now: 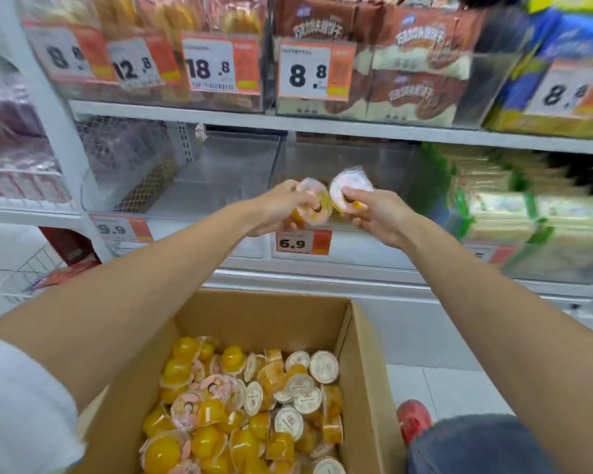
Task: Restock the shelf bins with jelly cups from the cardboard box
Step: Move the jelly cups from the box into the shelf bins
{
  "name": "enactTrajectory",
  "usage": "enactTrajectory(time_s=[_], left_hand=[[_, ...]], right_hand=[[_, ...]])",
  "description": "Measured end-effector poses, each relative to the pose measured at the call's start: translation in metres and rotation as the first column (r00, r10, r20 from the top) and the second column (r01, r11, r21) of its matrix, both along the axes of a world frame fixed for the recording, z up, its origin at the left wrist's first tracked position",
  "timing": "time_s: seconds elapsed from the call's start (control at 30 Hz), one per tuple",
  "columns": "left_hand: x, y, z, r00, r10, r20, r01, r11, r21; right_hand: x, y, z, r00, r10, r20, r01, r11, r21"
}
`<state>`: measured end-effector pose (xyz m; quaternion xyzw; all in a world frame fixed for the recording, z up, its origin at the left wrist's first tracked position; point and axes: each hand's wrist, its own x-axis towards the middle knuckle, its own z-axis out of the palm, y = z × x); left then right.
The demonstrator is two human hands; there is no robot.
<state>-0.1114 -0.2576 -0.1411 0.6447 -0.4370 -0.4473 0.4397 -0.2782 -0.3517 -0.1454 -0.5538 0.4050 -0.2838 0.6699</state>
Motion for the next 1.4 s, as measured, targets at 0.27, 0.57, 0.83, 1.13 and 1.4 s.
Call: enactTrajectory(time_s=[0.27,0.57,0.83,1.13,1.4], left_hand=[[0.017,-0.093,-0.026,0.914,-0.076,0.398,-0.082,0.927,0.365],[0.032,-0.114,-0.062,0.283,-0.204,0.937,-0.086,0.968,0.236],[0.031,-0.109,-0.051,0.136,-0.291,0.947,-0.030,0.954,0.297],[0.025,-0.085,-0.033,0.604,0.042,0.796,-0.065,0.998,-0.004],[0.003,0.005,-0.035,0.813,0.177,0.554,-0.188,0.981,-0.037]], right_hand=[[0.021,-0.071,-0.021,0.828,0.152,-0.540,-0.132,0.988,0.075],[0.041,-0.101,-0.058,0.752,0.148,-0.642,-0.183,0.983,0.013],[0.060,-0.101,-0.061,0.777,0.201,-0.596,-0.193,0.978,0.079],[0.053,-0.077,-0.049,0.740,-0.255,-0.623,-0.196,0.804,-0.562],[0.025,0.030,-0.056,0.870,-0.270,-0.412,-0.155,0.644,-0.750]])
